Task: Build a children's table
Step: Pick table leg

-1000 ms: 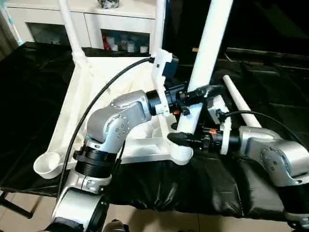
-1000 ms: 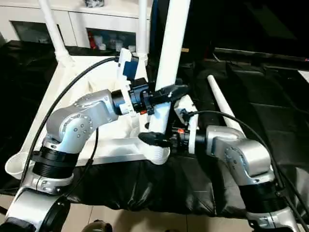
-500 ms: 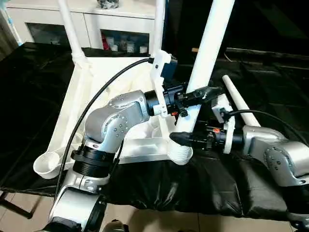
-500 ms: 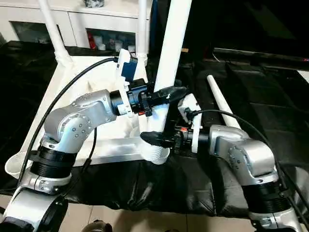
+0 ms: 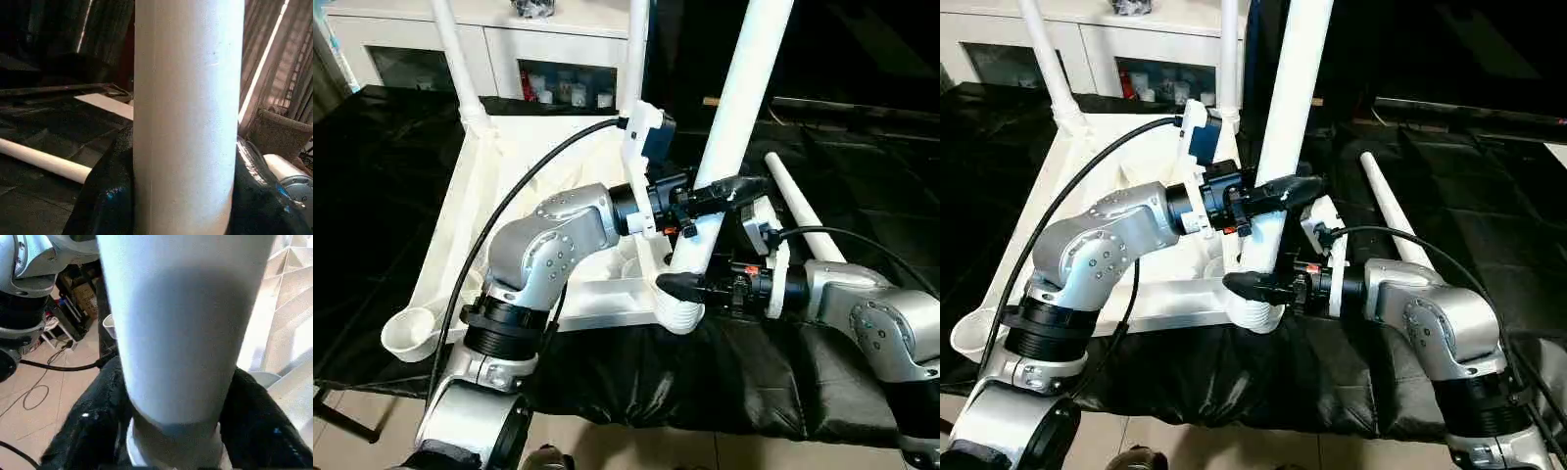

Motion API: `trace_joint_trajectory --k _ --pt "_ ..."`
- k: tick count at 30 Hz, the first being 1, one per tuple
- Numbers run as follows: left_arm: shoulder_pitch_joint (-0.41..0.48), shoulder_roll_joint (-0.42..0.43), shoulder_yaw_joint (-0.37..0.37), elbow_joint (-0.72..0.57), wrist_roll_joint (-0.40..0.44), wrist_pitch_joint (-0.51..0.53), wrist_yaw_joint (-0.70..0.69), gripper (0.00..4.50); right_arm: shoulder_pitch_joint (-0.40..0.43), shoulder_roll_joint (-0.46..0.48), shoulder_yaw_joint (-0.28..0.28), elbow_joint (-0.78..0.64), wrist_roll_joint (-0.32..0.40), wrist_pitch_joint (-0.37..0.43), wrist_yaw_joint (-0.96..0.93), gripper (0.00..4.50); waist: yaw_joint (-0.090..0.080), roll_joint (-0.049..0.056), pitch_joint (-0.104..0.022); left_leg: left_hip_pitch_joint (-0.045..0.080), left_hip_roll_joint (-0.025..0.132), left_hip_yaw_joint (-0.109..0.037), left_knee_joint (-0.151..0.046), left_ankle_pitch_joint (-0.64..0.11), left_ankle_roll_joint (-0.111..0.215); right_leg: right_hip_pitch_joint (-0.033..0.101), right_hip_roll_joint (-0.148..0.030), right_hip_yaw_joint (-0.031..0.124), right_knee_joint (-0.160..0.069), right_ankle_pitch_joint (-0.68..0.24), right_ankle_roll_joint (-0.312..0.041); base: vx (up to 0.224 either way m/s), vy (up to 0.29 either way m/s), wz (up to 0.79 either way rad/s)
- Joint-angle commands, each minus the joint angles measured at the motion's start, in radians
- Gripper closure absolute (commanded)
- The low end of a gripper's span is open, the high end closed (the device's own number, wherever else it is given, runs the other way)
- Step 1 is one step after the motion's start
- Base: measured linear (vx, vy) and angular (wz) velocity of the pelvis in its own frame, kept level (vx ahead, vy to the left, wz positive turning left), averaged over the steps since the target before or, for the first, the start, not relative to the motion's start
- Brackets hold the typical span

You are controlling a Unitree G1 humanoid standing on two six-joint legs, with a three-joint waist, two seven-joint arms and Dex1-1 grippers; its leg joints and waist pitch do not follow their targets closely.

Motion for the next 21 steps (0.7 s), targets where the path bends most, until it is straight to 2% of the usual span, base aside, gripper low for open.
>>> trace_joint_trajectory --k 1,9,21 --pt "0.0 -0.001 -0.007 -0.03 -0.005 0.0 -0.003 2.65 0.007 -0.012 0.0 -0.024 0.015 0.019 0.011 2.4 0.003 -0.012 -0.081 0.025 0.012 -0.007 -0.068 -0.24 -0.019 0.047 -0.035 0.018 -0.072 -0.34 -0.151 0.0 0.0 0.0" --pt "-0.003 -0.007 -0.003 -0.027 -0.006 0.001 -0.002 2.65 0.012 -0.021 0.004 -0.03 0.028 0.035 0.02 2.57 0.004 -0.012 -0.081 0.026 0.012 -0.008 -0.068 -0.234 -0.018 0.047 -0.035 0.018 -0.071 -0.336 -0.151 0.0 0.0 0.0" --pt "0.0 -0.014 0.007 -0.03 -0.01 0.007 0.013 2.65 0.011 -0.012 0.002 -0.017 -0.002 0.006 -0.005 2.58 0.003 -0.013 -0.081 0.024 0.012 -0.007 -0.067 -0.232 -0.018 0.048 -0.035 0.018 -0.071 -0.336 -0.15 0.0 0.0 0.0"
